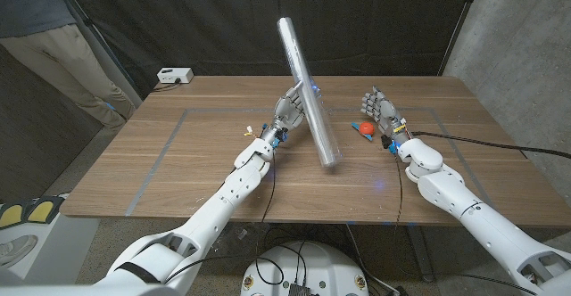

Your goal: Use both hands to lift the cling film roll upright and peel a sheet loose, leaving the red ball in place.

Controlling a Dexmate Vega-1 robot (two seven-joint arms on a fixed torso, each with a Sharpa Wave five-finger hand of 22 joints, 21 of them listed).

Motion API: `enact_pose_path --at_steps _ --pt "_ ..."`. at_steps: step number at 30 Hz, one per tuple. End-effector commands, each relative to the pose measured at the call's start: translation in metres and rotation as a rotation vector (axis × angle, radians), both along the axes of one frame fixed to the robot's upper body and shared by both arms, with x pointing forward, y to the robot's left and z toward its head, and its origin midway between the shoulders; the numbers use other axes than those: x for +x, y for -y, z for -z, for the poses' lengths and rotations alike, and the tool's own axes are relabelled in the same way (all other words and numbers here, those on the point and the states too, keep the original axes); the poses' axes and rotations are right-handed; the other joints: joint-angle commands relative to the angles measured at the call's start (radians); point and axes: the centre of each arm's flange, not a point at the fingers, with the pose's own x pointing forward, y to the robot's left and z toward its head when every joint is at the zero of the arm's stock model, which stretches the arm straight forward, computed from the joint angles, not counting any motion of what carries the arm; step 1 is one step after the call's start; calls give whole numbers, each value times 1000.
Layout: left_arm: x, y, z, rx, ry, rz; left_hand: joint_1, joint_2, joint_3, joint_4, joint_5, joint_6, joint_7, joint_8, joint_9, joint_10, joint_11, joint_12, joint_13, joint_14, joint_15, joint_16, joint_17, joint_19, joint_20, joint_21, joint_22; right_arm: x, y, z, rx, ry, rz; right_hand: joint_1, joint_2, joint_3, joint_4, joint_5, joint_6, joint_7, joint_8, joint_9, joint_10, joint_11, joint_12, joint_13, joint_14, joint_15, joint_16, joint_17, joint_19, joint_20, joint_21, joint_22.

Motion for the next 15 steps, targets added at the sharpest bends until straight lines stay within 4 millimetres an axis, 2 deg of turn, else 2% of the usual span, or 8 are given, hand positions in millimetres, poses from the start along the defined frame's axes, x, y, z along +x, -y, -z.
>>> enact_pose_path --at_steps 1,15 --pt "1 16 11 -84 -85 19 110 147 82 85 4 -2 -8 81 14 -24 -43 1 7 8 -101 3 0 13 -1 -6 3 -6 -7 -14 -103 -15 12 1 1 7 -4 -1 2 -2 2 5 6 0 -2 4 8 -4 -3 2 11 -3 -5 4" --pt "3 29 20 -180 -135 63 109 141 85 88 5 7 -17 119 44 -12 -50 -1 0 24 -107 6 -10 28 -5 -10 3 -17 -30 -47 -268 27 2 24 -2 15 -24 -2 3 -3 2 5 8 -2 -2 4 9 -6 -4 0 14 -4 -12 3"
